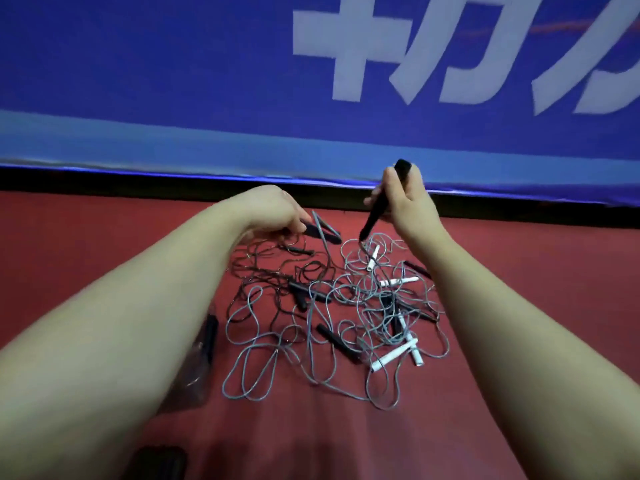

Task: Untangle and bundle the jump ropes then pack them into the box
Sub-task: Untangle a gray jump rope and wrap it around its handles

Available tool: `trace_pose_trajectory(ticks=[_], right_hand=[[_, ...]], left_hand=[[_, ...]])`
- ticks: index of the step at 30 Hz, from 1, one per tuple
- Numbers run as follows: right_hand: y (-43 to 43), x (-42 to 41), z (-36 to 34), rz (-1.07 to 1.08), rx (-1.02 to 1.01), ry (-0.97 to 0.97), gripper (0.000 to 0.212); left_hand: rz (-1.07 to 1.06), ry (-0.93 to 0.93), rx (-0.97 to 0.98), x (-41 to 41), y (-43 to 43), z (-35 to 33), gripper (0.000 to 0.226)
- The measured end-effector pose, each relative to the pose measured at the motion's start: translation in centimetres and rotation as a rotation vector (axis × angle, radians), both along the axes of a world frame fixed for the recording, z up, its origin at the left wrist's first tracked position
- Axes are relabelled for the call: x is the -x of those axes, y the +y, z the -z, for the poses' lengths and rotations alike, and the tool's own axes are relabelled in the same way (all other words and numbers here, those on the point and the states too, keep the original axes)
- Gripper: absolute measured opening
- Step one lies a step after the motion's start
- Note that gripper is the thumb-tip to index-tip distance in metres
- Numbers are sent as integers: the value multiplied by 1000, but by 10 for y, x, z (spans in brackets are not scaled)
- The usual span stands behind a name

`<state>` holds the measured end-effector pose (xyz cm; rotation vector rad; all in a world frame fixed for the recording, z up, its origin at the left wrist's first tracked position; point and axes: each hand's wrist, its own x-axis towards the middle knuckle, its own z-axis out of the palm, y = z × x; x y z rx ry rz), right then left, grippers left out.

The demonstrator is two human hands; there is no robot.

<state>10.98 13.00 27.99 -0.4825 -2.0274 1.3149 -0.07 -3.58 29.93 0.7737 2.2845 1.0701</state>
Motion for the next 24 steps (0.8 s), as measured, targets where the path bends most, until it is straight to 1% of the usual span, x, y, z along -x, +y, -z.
trace_pose_trajectory(ticks=[2,3,4,6,7,8,10,11,12,13,14,15,16,17,20,22,24], right_hand=[[-9,-14,-20,-43,-165,-33,11],[-14,-20,-26,-61,-257,-63,18],[-19,-24,-30,-78,-306,-95,26],[-28,-32,-33,-129,-300,-167,33],[-32,-36,-34,-145,-286,-200,32],[-35,-40,-36,-132,-270,-220,26],[-41,-51,-41,-53,-199,-167,16],[-44,-56,-45,-27,-127,-127,20],[-47,-62,-49,2,-103,-106,27],[-49,-67,-52,34,-145,-98,32],[-50,-72,-55,51,-201,-81,30],[-50,-75,-58,43,-225,-54,23],[-50,-78,-60,22,-208,-40,15],[-49,-79,-62,-3,-180,-43,13],[-50,-86,-64,-92,-151,-58,27],[-52,-92,-64,-127,-62,17,29],[-51,-96,-63,-106,57,104,27]], left_hand=[[-42,37,-116,-15,1,-20,14],[-77,66,-190,-23,2,-28,17],[-112,85,-272,-29,3,-34,21],[-175,67,-435,-43,4,-39,25],[-183,46,-502,-50,3,-41,24],[-178,34,-552,-57,1,-41,21],[-170,12,-642,-69,-5,-40,20],[-175,-7,-684,-73,-8,-40,21],[-183,-22,-711,-76,-12,-40,22],[-192,-33,-720,-79,-15,-41,23],[-201,-42,-716,-81,-17,-42,24],[-205,-50,-708,-83,-18,-44,24],[-205,-54,-700,-85,-18,-46,24],[-198,-55,-694,-88,-17,-49,23],[-146,-60,-698,-98,-10,-59,19],[-106,-77,-696,-107,-3,-64,16],[-100,-84,-694,-114,5,-69,11]])
